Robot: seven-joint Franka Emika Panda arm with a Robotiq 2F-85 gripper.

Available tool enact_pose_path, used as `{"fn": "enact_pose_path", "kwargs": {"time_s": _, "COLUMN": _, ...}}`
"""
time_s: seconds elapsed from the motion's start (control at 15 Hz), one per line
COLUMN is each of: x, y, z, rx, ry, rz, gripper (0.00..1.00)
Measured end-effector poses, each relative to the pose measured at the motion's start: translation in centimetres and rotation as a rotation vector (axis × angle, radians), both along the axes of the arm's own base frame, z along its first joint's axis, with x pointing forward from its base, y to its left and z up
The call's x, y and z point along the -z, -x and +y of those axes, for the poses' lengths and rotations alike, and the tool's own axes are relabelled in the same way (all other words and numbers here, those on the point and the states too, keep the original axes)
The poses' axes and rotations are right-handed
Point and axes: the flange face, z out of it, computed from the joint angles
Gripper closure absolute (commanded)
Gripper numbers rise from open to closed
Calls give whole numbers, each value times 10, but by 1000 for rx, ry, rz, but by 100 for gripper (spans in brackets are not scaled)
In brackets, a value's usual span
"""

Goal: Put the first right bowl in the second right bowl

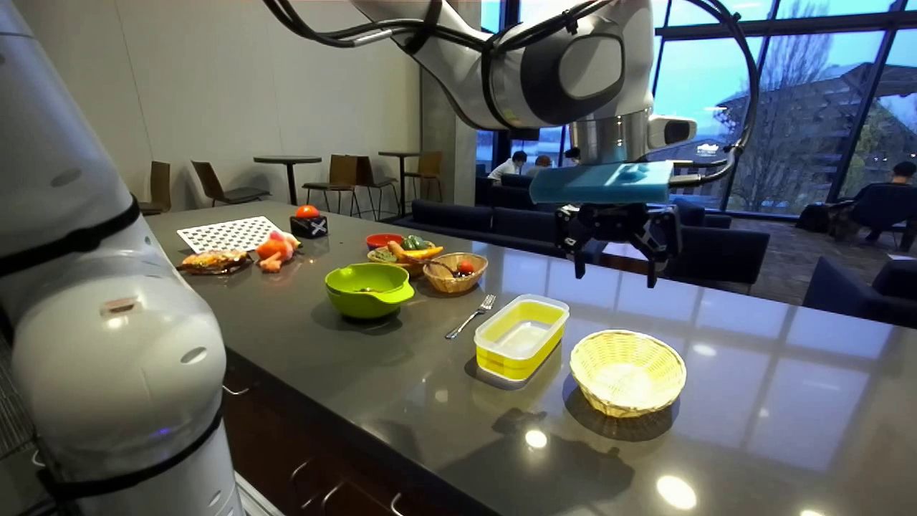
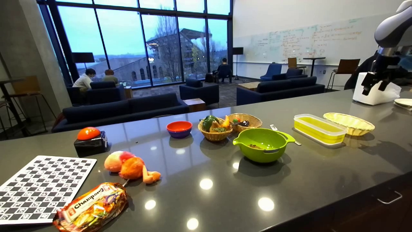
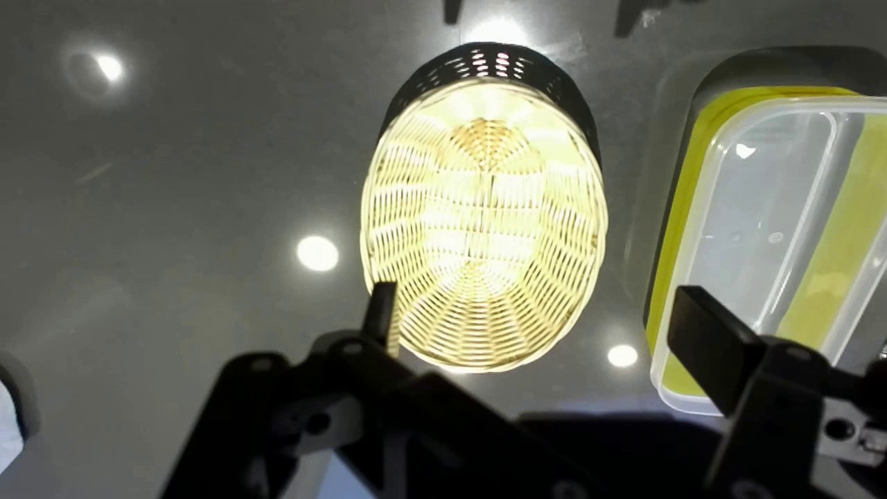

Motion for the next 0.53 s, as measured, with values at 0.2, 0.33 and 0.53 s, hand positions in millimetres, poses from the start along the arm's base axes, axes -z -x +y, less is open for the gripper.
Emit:
{"fn": "enact_pose_path", "kwargs": {"time_s": 0.2, "x": 14, "y": -4, "z": -15, "rx": 39, "ry": -22, "rz": 39, "gripper": 0}}
{"fn": "enact_pose_path", "kwargs": {"time_s": 0.33, "x": 25, "y": -10, "z": -21, "rx": 62, "ry": -48, "rz": 66, "gripper": 0}}
{"fn": "enact_pose_path", "kwargs": {"time_s": 0.53, "x": 44, "y": -23, "z": -24, "rx": 78, "ry": -79, "rz": 106, "gripper": 0}}
